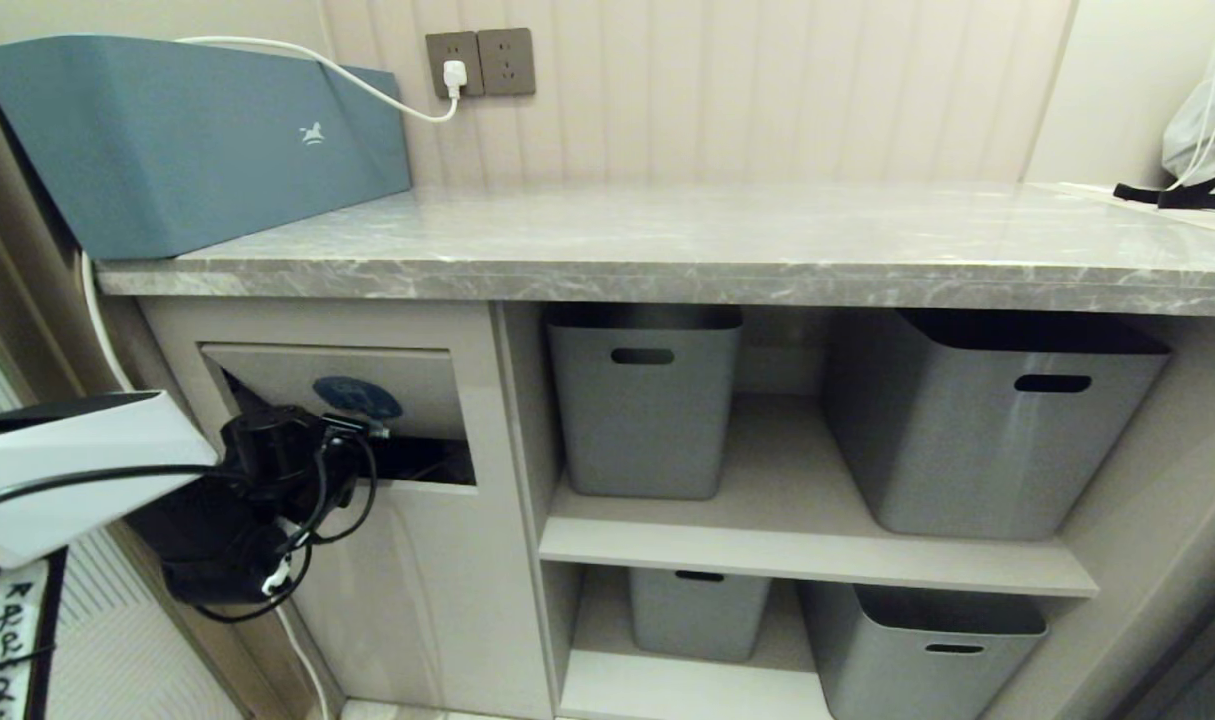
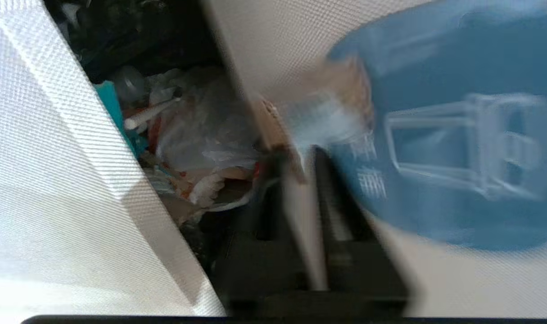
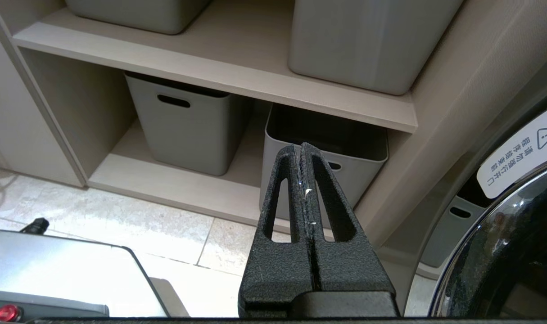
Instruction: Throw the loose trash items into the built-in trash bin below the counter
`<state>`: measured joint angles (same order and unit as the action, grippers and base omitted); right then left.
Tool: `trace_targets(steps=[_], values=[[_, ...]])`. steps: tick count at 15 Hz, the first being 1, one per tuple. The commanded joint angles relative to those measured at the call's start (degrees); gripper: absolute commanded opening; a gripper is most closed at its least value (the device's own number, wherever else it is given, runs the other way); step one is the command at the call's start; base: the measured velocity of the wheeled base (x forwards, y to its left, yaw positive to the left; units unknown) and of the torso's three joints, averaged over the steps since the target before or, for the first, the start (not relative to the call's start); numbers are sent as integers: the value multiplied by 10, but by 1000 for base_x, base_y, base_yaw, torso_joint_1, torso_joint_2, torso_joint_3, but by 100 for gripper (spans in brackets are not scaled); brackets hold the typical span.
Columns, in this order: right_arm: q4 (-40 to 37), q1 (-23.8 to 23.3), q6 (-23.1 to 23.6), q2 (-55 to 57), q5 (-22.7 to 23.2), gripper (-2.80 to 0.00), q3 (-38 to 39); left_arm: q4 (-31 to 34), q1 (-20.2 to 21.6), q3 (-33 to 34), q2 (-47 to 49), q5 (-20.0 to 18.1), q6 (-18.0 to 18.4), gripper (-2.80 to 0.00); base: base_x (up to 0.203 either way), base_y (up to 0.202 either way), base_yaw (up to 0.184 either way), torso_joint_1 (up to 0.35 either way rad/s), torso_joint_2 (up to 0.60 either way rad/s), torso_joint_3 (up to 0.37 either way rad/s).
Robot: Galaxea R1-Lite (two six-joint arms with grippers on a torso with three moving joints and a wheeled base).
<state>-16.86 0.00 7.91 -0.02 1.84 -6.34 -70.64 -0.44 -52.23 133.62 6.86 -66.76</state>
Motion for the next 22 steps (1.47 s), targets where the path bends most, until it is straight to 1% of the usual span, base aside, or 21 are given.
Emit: trace_targets(steps=[1,5,9,10,11,13,14,17,18,20,22], values=[[-1,1,1,0,0,-280,0,1,0,-17,13,1,-4,0,0,0,0,0,0,0],[-1,0,1,0,0,-280,-1,42,0,-64,19,11,-4,0,0,0,0,0,0,0],[-1,0,1,1,0,-280,0,66,-1,-78,19,13,-6,0,0,0,0,0,0,0],[-1,0,2,0,0,-280,-1,77,0,-92,19,17,-14,0,0,0,0,0,0,0],[-1,0,1,0,0,-280,0,109,-1,-108,19,32,-27,0,0,0,0,0,0,0],[-1,0,1,0,0,-280,-1,170,-7,-145,11,54,-77,0,0,0,0,0,0,0],[-1,0,1,0,0,-280,0,179,-11,-149,6,58,-82,0,0,0,0,0,0,0],[-1,0,0,0,0,-280,0,179,-15,-142,-1,61,-82,0,0,0,0,0,0,0],[-1,1,0,0,0,-280,0,179,-15,-127,-9,68,-83,0,0,0,0,0,0,0],[-1,1,-3,0,2,-280,0,173,-18,-77,-38,80,-86,0,0,0,0,0,0,0],[-1,0,-3,0,4,-280,0,151,-19,1,-79,93,-94,0,0,0,0,0,0,0]])
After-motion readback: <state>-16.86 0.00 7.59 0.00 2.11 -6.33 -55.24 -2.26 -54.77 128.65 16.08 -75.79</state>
